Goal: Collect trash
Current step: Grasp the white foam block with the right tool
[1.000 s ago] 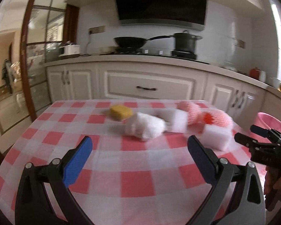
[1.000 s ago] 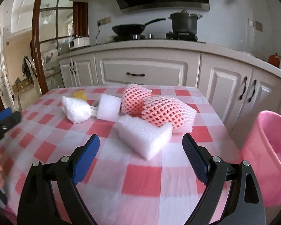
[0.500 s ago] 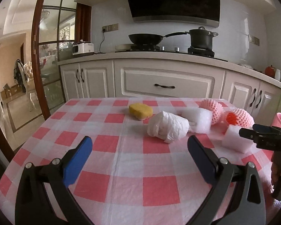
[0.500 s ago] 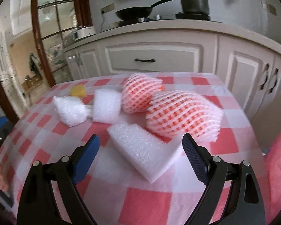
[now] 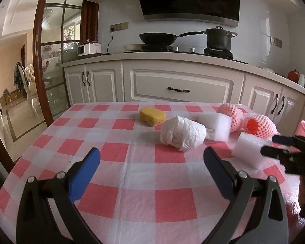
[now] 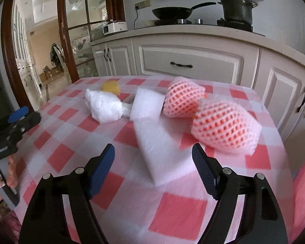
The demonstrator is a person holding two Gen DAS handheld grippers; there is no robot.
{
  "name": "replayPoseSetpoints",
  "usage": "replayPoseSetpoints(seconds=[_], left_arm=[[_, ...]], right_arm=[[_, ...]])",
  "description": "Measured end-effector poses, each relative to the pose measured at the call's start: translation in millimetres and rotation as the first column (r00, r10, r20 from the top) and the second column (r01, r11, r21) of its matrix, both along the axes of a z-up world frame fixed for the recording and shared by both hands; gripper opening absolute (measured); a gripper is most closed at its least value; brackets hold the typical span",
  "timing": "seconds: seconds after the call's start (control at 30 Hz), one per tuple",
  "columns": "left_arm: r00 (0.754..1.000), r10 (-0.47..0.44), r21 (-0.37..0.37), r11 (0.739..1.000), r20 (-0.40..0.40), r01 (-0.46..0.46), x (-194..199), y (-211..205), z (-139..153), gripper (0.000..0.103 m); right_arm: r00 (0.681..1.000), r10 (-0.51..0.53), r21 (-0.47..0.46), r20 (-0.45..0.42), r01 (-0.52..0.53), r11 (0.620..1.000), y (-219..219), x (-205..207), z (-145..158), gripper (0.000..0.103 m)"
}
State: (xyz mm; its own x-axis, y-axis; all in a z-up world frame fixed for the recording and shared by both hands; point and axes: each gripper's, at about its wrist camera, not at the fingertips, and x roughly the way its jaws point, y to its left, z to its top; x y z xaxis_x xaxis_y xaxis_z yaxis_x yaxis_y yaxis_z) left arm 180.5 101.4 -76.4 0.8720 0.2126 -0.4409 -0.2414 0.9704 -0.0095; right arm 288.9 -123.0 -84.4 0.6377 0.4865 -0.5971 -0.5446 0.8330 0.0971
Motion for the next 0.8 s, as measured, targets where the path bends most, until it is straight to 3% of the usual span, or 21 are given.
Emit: replayPoseSetpoints(seconds=[0.3, 0.5, 0.63, 0.8], left_arm=[[1.000, -0.017, 0.001, 1.000, -0.003, 0.017, -2.3, -4.6, 0.4, 0.098], [1.000, -0.014, -0.008, 1.000, -0.007, 0.014, -2.7, -3.3, -0.8, 0.098], [1.000, -0.010, -0.033, 0.999, -0.015, 0.009, -2.7, -1.1, -3.4, 0.098], [1.000, -0.010, -0.031, 0.999, -0.015, 0.010, -5.0, -0.6, -3.9, 0.098]], right_arm=[[0.999, 0.032, -0.072, -0.012, -0.033, 0.997, 10.9, 22.1, -0.8, 0.075], [0.994, 0.088, -0.069, -0.068, -0.093, 0.993, 11.2, -1.8, -6.6, 0.075], [0.993, 0.116, -0.078, -0.038, -0.119, 0.990, 16.2, -17.6, -1.2, 0.075], [0.996, 0.089, -0.097, -0.021, -0.090, 0.991, 18.7, -6.7, -3.7, 0.072]])
